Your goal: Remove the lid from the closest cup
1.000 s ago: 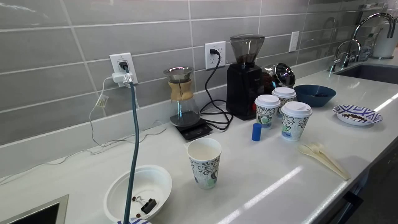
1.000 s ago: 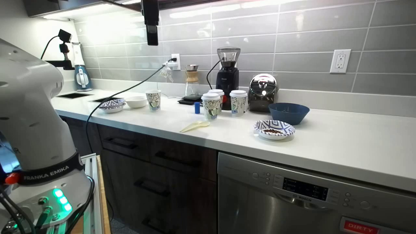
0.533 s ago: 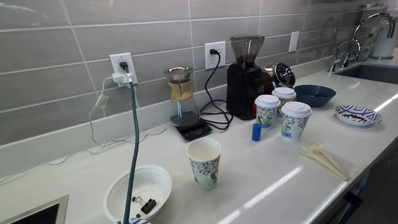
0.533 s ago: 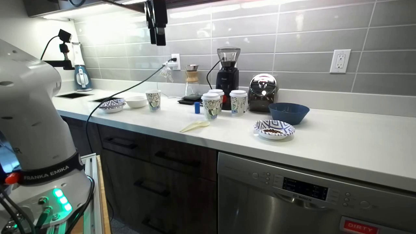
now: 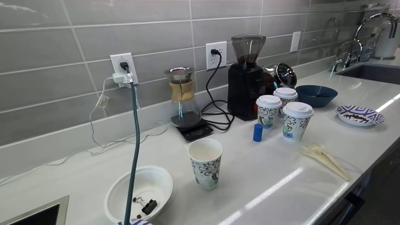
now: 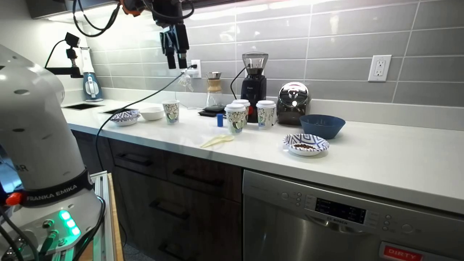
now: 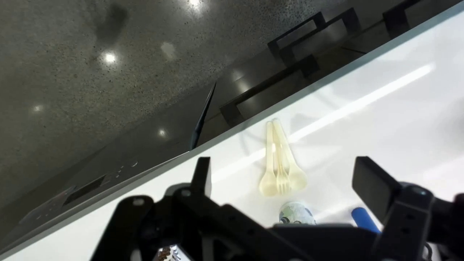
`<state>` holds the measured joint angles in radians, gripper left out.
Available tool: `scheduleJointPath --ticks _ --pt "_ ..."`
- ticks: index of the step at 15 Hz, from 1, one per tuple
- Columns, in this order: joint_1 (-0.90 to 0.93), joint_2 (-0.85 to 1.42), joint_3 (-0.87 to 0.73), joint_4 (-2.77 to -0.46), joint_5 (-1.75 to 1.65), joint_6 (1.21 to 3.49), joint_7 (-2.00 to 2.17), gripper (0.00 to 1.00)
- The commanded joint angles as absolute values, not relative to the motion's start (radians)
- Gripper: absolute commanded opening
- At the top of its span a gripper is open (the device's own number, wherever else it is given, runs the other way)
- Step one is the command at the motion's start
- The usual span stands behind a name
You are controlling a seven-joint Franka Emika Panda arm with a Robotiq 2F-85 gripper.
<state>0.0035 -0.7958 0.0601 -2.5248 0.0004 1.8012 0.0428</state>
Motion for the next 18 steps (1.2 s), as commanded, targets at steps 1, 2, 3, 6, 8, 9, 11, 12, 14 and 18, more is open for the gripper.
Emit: scheduleJointPath --ticks 1,2,3,6,8,9,11,12,14,18 --pt "0.045 -0.718 0.096 -2.536 0.045 1.882 0.089 1.0" --pt "0.058 -0.687 0.108 -2.528 0.058 1.903 0.098 1.0" --pt "0.073 -0.652 0.121 -2.505 0.072 1.903 0.107 1.0" --pt "0.076 -0.673 0.126 -2.528 0.039 1.921 0.101 1.0" --pt "0.08 -0.647 0.138 -2.516 0.038 1.931 0.11 1.0" --pt "0.08 -0.643 0.138 -2.512 0.038 1.931 0.111 1.0" --pt "0.08 -0.642 0.138 -2.507 0.038 1.931 0.111 1.0" --pt "0.08 -0.642 0.138 -2.507 0.038 1.931 0.111 1.0" --pt "0.09 -0.585 0.16 -2.498 0.034 2.025 0.11 1.0" --pt "0.117 -0.47 0.184 -2.476 0.035 2.196 0.103 1.0"
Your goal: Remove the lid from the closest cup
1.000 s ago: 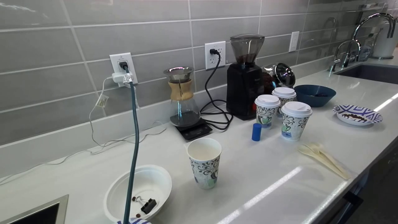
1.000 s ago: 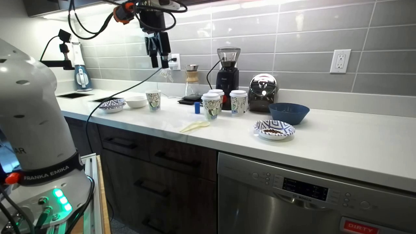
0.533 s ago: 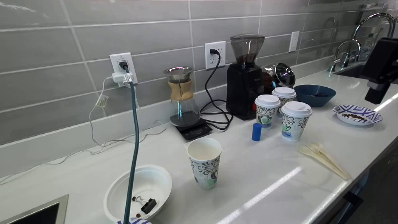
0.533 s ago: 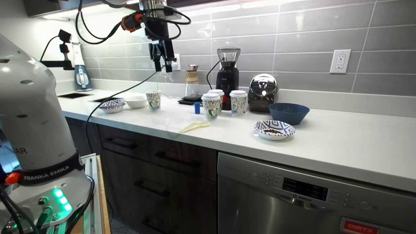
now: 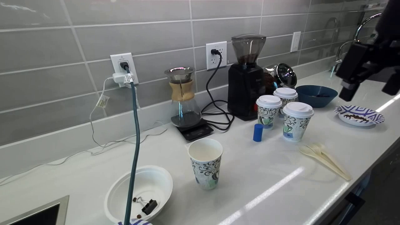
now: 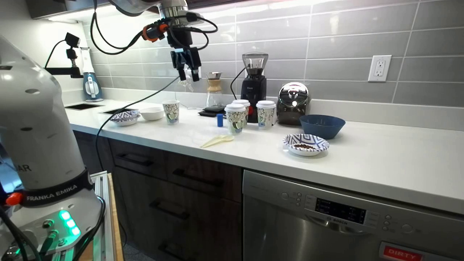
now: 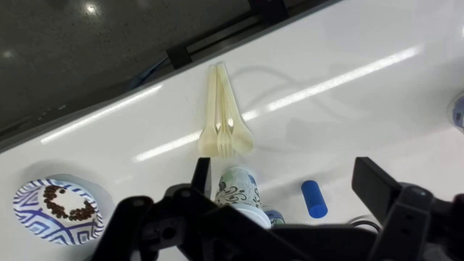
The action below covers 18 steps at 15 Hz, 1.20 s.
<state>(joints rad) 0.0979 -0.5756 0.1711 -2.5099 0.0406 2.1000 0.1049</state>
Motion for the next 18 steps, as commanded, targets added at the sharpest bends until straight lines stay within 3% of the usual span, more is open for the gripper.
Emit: scheduleJointPath --ticks 1,5,18 --pt "0.12 -0.431 0.188 -2.466 0.027 2.223 0.098 1.0" --pt "0.114 -0.277 0.204 -2.404 -0.036 2.302 0.089 1.0" --pt "0.117 0.051 0.161 -2.106 -0.206 2.266 0.054 1.0"
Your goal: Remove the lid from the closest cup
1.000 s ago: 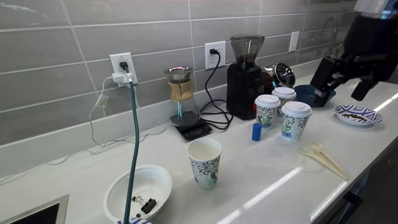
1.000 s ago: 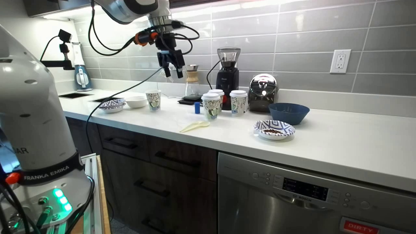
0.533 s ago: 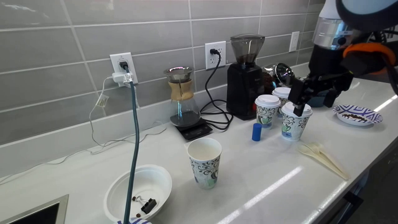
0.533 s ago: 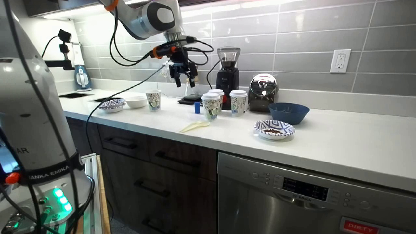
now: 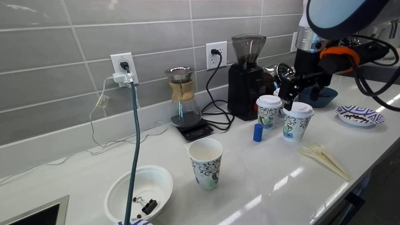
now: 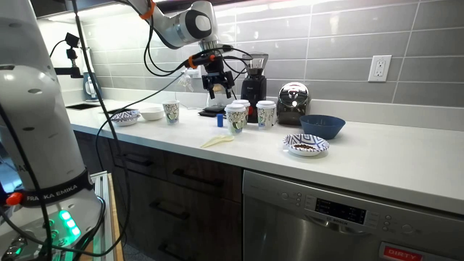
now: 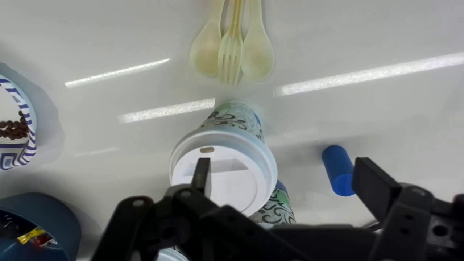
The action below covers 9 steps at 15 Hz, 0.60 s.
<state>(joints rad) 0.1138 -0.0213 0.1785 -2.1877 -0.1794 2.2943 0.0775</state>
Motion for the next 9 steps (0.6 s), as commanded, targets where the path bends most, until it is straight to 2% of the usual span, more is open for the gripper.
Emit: scheduleJointPath --ticks 1,9 --pt "0.117 0.069 0.154 -2.092 -0.208 2.27 0.048 1.0" --pt "0.106 0.156 0.12 -2.02 -0.162 2.308 -0.081 1.0"
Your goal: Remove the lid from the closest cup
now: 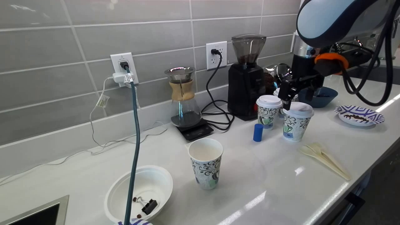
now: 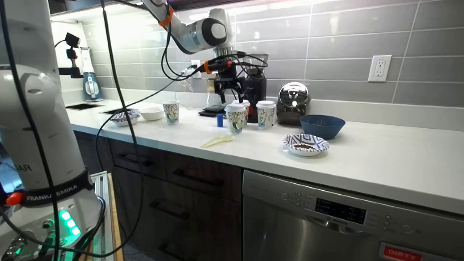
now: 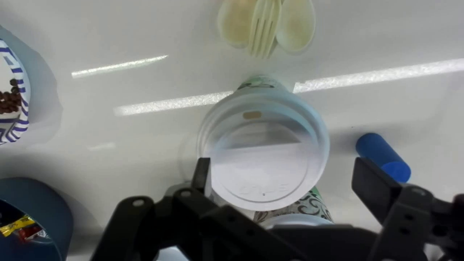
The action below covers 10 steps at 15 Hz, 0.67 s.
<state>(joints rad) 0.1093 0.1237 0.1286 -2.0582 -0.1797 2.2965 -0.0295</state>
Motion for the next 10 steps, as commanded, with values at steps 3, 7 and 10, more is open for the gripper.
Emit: scheduleJointPath --ticks 3,7,10 --pt "0.104 0.17 0.117 -2.009 -0.155 2.319 -0.102 1.0" --pt "0.103 0.179 0.117 -2.004 -0.147 2.303 -0.125 1.0" --pt "0.099 0.181 0.114 -2.007 -0.141 2.299 -0.132 1.0"
